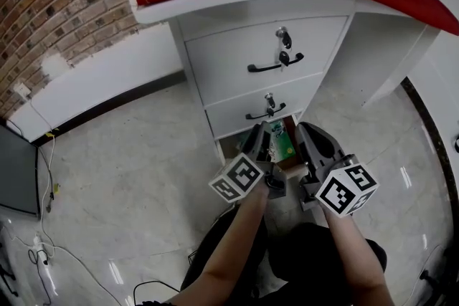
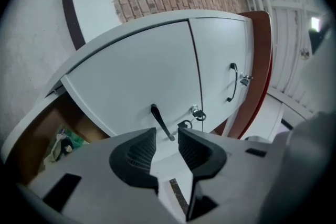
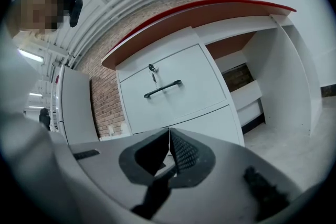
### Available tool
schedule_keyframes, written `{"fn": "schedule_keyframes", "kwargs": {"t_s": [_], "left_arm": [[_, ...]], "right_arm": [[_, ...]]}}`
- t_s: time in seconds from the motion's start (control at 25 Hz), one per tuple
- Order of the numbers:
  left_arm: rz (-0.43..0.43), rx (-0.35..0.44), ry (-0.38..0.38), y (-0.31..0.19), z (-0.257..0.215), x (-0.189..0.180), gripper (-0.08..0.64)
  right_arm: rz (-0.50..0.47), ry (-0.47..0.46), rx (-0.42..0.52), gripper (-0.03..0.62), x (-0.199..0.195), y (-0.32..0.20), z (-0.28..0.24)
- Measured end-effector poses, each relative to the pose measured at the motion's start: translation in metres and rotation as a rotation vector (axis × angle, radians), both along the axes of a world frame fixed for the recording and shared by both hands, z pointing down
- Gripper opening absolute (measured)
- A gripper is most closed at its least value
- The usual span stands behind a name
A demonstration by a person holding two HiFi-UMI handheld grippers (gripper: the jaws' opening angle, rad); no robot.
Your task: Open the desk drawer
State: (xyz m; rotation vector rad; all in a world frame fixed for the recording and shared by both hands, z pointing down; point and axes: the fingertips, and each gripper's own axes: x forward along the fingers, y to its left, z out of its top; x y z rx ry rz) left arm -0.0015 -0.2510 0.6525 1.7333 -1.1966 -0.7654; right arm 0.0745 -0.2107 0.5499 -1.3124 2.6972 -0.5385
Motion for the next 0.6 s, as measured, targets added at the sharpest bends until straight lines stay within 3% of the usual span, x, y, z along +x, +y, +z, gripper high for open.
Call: {"fn": "schedule_keyframes", "kwargs": {"t_s": [0.28, 0.6], "left_arm": [[-0.076, -0.036, 0.148, -0.019, 0.006, -0.013, 0.126], [-0.116, -0.069, 0.223, -0.028, 0.011, -0.017, 0.115]], "right_arm": [[-0.021, -0.041, 0.0, 0.012, -0.013, -0.001, -0.006], [-0.027, 0.008, -0.03, 0.014, -0.001, 0.006, 0.014]]}}
